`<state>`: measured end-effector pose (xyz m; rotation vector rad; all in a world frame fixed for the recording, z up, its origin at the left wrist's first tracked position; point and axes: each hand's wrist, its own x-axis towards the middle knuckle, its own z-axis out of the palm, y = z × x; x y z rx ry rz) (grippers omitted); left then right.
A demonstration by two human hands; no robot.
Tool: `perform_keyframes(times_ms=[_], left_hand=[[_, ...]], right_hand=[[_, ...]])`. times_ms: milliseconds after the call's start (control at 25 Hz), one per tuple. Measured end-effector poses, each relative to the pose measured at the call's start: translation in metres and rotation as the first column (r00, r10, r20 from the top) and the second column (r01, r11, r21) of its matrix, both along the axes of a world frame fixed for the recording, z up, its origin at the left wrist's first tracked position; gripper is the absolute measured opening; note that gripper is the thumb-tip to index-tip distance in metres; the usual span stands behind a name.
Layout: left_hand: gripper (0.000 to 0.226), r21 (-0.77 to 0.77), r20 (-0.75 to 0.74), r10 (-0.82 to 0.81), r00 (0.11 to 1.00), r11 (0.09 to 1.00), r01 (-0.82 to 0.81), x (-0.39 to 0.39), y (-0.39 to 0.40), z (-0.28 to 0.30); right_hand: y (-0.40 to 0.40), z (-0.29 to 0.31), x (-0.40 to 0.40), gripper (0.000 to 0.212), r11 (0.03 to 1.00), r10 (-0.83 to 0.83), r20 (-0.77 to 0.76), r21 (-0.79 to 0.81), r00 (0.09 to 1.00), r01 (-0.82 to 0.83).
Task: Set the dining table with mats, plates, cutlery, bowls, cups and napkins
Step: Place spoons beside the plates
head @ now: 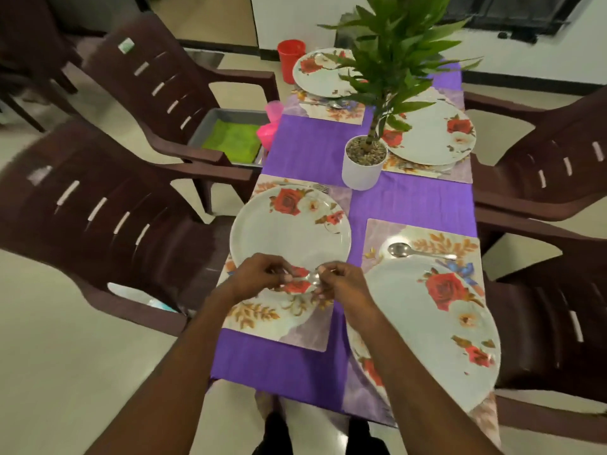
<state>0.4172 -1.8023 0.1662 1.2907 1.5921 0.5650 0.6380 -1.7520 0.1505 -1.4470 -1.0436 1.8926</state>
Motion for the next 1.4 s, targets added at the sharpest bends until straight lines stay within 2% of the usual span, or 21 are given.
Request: perform_keyframes(times_ms=[120,200,360,480,560,640,720,840,960,1160,1400], left_hand=[[0.017,-0.021,0.021,0.179,0.984,0.984,-0.178,-0.036,-0.038,-0.013],[0.019,0.003,-0.053,0.316,0.947,0.949,-0.316,-0.042,-0.059,-0.023],[0.025,-0.014,-0.116,0.443,0.889,0.894,-0.448,-0.044,-0.082,-0.053],[0.033,0.020,-0.200,0.448,0.871,0.891,-0.454,-0.036,-0.081,-0.072],[0.038,0.031,-0.246,0.426,0.871,0.901,-0.432,-0.033,-0.078,-0.073],[0.048,-0.016,-0.269,0.377,0.886,0.918,-0.395,-0.034,-0.076,-0.071],[0.051,-0.037,-0.282,0.344,0.896,0.929,-0.368,-0.037,-0.073,-0.071],[0.039,-0.007,-0.279,0.324,0.904,0.941,-0.339,-0.037,-0.073,-0.072],[0.035,0.022,-0.281,0.331,0.901,0.941,-0.339,-0.035,-0.076,-0.074],[0.043,0.046,-0.277,0.359,0.891,0.932,-0.361,-0.024,-0.078,-0.071],[0.047,0.029,-0.264,0.367,0.892,0.927,-0.373,-0.025,-0.079,-0.071]], right_hand=[[-0.045,-0.025,-0.040,0.017,0.989,-0.099,0.004,-0.108,0.995,0.099],[-0.066,-0.043,-0.055,0.018,0.975,-0.168,0.048,-0.141,0.985,0.173],[-0.089,-0.055,-0.064,0.014,0.976,-0.187,0.225,-0.067,0.956,0.207],[-0.096,-0.056,-0.064,0.020,0.987,-0.148,0.383,0.110,0.912,0.114],[-0.098,-0.056,-0.068,0.021,0.958,-0.131,0.558,0.283,0.820,-0.039],[-0.101,-0.055,-0.070,0.022,0.923,-0.131,0.671,0.351,0.730,-0.156],[-0.107,-0.052,-0.069,0.025,0.909,-0.132,0.688,0.372,0.714,-0.190],[-0.116,-0.052,-0.070,0.031,0.893,-0.129,0.661,0.401,0.739,-0.203],[-0.121,-0.054,-0.075,0.038,0.882,-0.139,0.683,0.414,0.717,-0.224],[-0.120,-0.051,-0.079,0.035,0.894,-0.126,0.734,0.375,0.667,-0.244],[-0.119,-0.051,-0.075,0.032,0.888,-0.120,0.705,0.391,0.699,-0.242]])
